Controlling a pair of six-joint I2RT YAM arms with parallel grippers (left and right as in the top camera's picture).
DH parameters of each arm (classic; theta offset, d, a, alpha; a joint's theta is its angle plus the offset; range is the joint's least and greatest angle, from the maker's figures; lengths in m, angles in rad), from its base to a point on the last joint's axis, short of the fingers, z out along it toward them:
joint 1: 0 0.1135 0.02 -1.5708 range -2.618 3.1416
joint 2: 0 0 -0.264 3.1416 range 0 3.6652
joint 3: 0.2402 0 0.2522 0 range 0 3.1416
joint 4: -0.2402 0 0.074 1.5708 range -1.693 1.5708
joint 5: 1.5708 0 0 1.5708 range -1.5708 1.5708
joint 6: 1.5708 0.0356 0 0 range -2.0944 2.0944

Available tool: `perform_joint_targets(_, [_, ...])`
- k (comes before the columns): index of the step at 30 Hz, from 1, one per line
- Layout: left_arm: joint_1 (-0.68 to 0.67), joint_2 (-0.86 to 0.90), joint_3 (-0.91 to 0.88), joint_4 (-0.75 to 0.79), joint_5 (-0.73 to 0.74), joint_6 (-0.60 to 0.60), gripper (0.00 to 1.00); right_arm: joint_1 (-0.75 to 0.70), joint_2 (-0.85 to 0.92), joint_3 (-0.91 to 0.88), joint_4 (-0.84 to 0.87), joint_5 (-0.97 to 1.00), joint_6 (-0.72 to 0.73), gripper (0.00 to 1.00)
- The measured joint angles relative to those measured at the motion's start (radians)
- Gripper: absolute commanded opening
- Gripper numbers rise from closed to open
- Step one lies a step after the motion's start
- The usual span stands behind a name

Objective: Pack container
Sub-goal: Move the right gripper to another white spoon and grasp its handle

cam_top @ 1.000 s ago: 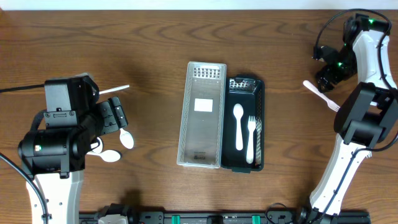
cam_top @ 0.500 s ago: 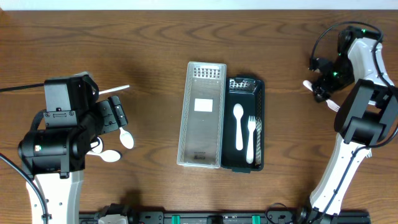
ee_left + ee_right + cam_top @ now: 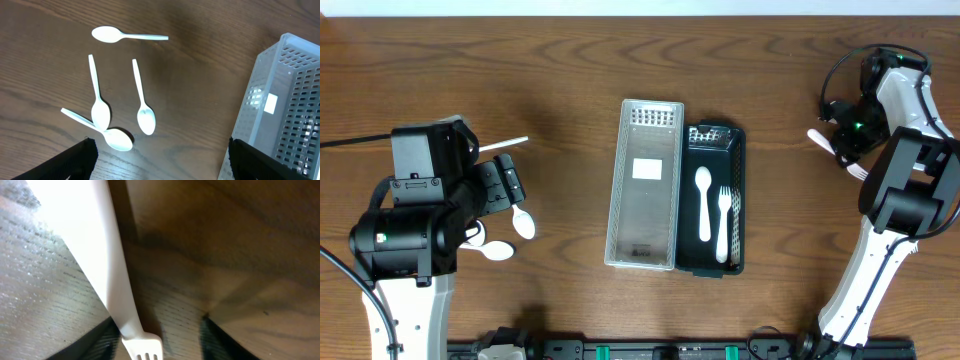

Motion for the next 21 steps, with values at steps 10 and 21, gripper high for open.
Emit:
perform_joint_targets(10, [0.000, 0.000, 0.000, 0.000, 0.000, 0.000, 0.86, 0.000, 0.000, 0.000, 0.001, -0.008, 0.014, 0.35])
perform_joint_targets(21, [0.000, 0.000, 0.000, 0.000, 0.000, 0.000, 0.86, 0.037, -0.001, -0.003, 0.003, -0.006, 0.019, 0.27])
